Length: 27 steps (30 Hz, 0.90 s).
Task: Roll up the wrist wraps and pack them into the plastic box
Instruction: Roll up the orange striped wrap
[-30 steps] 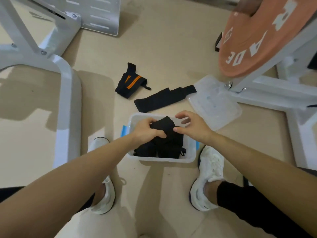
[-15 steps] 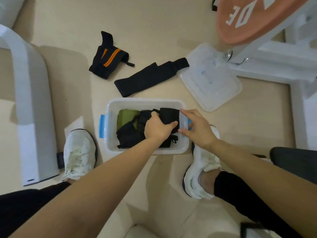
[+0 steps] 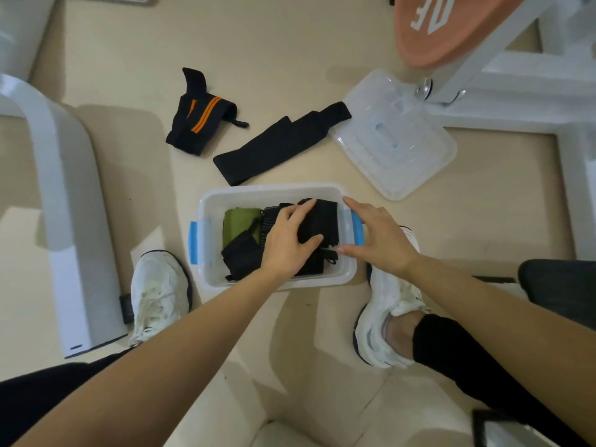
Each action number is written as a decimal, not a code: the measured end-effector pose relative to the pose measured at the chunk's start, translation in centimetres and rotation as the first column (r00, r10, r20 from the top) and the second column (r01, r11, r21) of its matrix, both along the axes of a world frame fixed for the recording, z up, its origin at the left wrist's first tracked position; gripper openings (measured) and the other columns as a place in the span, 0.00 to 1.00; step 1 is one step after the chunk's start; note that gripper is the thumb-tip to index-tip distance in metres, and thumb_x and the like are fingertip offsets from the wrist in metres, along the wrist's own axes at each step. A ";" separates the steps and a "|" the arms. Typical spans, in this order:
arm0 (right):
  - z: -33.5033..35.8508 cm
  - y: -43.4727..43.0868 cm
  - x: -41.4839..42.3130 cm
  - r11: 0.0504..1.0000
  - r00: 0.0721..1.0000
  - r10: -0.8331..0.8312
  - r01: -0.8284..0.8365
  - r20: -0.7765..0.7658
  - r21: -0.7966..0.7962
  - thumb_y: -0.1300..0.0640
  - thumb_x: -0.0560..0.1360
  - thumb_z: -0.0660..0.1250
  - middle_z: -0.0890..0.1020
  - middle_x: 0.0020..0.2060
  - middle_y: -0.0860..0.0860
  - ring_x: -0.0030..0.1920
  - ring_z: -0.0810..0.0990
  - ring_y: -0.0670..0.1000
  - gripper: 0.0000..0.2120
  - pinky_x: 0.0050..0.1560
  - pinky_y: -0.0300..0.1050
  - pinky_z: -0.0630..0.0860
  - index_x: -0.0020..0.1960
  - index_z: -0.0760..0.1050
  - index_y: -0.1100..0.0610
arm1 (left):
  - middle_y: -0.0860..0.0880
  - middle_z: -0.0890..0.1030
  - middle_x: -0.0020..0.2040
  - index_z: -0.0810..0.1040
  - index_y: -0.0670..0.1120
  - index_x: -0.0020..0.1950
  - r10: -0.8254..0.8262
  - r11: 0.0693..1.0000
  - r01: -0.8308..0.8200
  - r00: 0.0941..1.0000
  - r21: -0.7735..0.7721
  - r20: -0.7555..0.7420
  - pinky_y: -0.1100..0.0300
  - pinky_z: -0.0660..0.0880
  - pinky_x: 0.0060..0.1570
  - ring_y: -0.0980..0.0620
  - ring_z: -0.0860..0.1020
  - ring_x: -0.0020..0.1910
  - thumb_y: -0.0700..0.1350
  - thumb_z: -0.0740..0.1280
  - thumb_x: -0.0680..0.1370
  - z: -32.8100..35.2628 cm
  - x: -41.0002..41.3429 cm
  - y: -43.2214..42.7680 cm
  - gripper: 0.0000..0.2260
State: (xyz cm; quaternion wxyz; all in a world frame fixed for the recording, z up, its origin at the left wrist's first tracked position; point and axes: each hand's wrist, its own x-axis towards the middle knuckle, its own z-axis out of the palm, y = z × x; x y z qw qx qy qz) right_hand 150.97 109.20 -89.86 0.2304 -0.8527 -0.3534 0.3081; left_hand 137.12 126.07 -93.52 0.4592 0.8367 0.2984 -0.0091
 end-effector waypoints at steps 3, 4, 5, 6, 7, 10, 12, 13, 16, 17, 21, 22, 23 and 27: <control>-0.4 -0.3 -0.1 0.999 0.999 -0.032 0.032 -0.031 0.006 0.42 0.72 0.76 0.70 0.74 0.47 0.69 0.69 0.51 0.46 0.68 0.47 0.68 0.81 0.52 0.39 | 0.49 0.68 0.73 0.69 0.58 0.78 -0.069 0.996 0.071 0.997 0.047 -0.047 0.47 0.75 0.68 0.46 0.73 0.69 0.50 0.74 0.77 -0.2 0.2 0.1 0.30; -0.5 -0.3 -0.1 0.999 0.999 -0.031 0.031 -0.025 0.007 0.42 0.72 0.76 0.70 0.74 0.46 0.69 0.68 0.50 0.46 0.68 0.45 0.67 0.80 0.52 0.39 | 0.49 0.68 0.72 0.69 0.57 0.78 -0.068 0.996 0.071 0.996 0.048 -0.061 0.47 0.75 0.68 0.45 0.74 0.69 0.50 0.75 0.77 -0.5 0.4 0.1 0.30; -0.5 -0.3 0.0 1.000 1.000 -0.026 0.026 -0.008 0.009 0.42 0.72 0.76 0.70 0.73 0.46 0.69 0.68 0.50 0.46 0.67 0.43 0.66 0.81 0.53 0.40 | 0.49 0.69 0.70 0.70 0.57 0.77 -0.068 0.996 0.072 0.995 0.049 -0.073 0.48 0.75 0.68 0.45 0.75 0.67 0.50 0.75 0.77 -0.6 0.8 0.1 0.30; -0.5 -0.3 0.1 1.000 1.000 -0.020 0.020 0.009 0.010 0.41 0.71 0.76 0.70 0.72 0.47 0.69 0.67 0.50 0.46 0.66 0.42 0.64 0.80 0.54 0.41 | 0.48 0.70 0.69 0.70 0.56 0.77 -0.069 0.996 0.073 0.994 0.053 -0.083 0.48 0.75 0.68 0.45 0.76 0.66 0.49 0.75 0.77 -0.7 1.2 0.1 0.30; -0.5 -0.2 0.2 1.000 1.000 -0.015 0.015 0.022 0.009 0.41 0.71 0.76 0.70 0.71 0.47 0.69 0.66 0.50 0.45 0.66 0.41 0.63 0.80 0.55 0.41 | 0.48 0.70 0.68 0.70 0.55 0.77 -0.072 0.995 0.078 0.993 0.066 -0.094 0.48 0.76 0.67 0.45 0.77 0.65 0.49 0.75 0.77 -0.7 1.6 0.1 0.30; 0.3 0.2 0.6 1.000 0.999 0.021 -0.020 0.039 -0.019 0.41 0.69 0.77 0.69 0.66 0.48 0.67 0.67 0.48 0.45 0.65 0.41 0.64 0.80 0.59 0.45 | 0.49 0.71 0.68 0.68 0.56 0.78 -0.122 0.973 0.152 0.978 0.176 -0.172 0.48 0.78 0.60 0.45 0.78 0.62 0.52 0.73 0.78 -0.1 2.2 0.0 0.29; 1.0 0.6 1.1 0.999 0.996 0.043 -0.042 0.075 -0.014 0.41 0.69 0.77 0.70 0.63 0.48 0.64 0.68 0.48 0.40 0.65 0.43 0.68 0.77 0.66 0.47 | 0.50 0.70 0.70 0.64 0.59 0.80 -0.188 0.939 0.248 0.950 0.239 -0.248 0.49 0.79 0.57 0.46 0.77 0.63 0.56 0.69 0.80 0.8 2.0 0.7 0.30; 1.3 0.9 1.5 0.999 0.995 0.032 -0.033 0.099 0.010 0.41 0.70 0.77 0.71 0.60 0.47 0.62 0.70 0.47 0.35 0.64 0.44 0.69 0.74 0.71 0.48 | 0.50 0.70 0.72 0.61 0.60 0.81 -0.232 0.916 0.305 0.933 0.260 -0.276 0.48 0.79 0.57 0.46 0.77 0.64 0.57 0.67 0.80 1.3 1.6 1.3 0.30; 2.0 2.7 3.7 0.993 0.992 -0.056 0.045 0.109 0.108 0.46 0.73 0.75 0.76 0.54 0.47 0.56 0.75 0.48 0.22 0.59 0.45 0.73 0.65 0.78 0.50 | 0.52 0.76 0.71 0.67 0.58 0.79 -0.311 0.870 0.371 0.924 0.324 -0.224 0.51 0.79 0.57 0.48 0.79 0.63 0.55 0.64 0.82 3.5 0.1 3.8 0.24; 2.1 3.6 4.6 0.989 0.991 -0.085 0.072 0.101 0.125 0.49 0.75 0.75 0.78 0.53 0.48 0.54 0.77 0.49 0.19 0.58 0.46 0.75 0.64 0.79 0.50 | 0.53 0.80 0.67 0.72 0.56 0.75 -0.296 0.881 0.334 0.942 0.336 -0.159 0.53 0.78 0.57 0.50 0.81 0.59 0.53 0.64 0.83 4.3 -0.4 4.9 0.20; 1.4 8.6 9.2 0.984 0.984 -0.176 0.175 0.012 0.043 0.53 0.77 0.73 0.82 0.52 0.52 0.48 0.79 0.50 0.13 0.56 0.46 0.76 0.59 0.80 0.53 | 0.57 0.85 0.50 0.83 0.53 0.60 -0.058 0.947 0.036 0.996 0.320 0.061 0.60 0.78 0.49 0.59 0.80 0.41 0.48 0.66 0.82 6.5 -0.7 10.5 0.10; 0.9 10.0 10.3 0.982 0.982 -0.188 0.188 -0.001 0.009 0.52 0.77 0.73 0.82 0.52 0.52 0.49 0.79 0.51 0.13 0.57 0.47 0.76 0.60 0.80 0.54 | 0.58 0.84 0.48 0.84 0.53 0.58 0.023 0.953 -0.047 0.996 0.298 0.084 0.59 0.78 0.48 0.59 0.79 0.40 0.47 0.67 0.82 6.5 -0.3 12.2 0.09; 0.3 11.1 11.4 0.981 0.981 -0.195 0.195 0.002 -0.019 0.51 0.77 0.72 0.82 0.54 0.53 0.50 0.80 0.52 0.14 0.58 0.47 0.76 0.61 0.80 0.54 | 0.58 0.84 0.47 0.84 0.53 0.58 0.099 0.954 -0.120 0.991 0.273 0.092 0.58 0.78 0.47 0.58 0.79 0.40 0.47 0.67 0.82 6.4 0.1 13.9 0.08; -2.7 16.1 15.5 0.990 0.986 -0.100 0.112 0.131 -0.088 0.51 0.78 0.71 0.78 0.63 0.54 0.61 0.76 0.56 0.20 0.63 0.47 0.71 0.68 0.76 0.56 | 0.56 0.83 0.50 0.82 0.54 0.60 0.192 0.933 -0.180 0.981 0.311 -0.009 0.51 0.78 0.51 0.53 0.80 0.49 0.48 0.66 0.81 3.2 1.5 21.4 0.09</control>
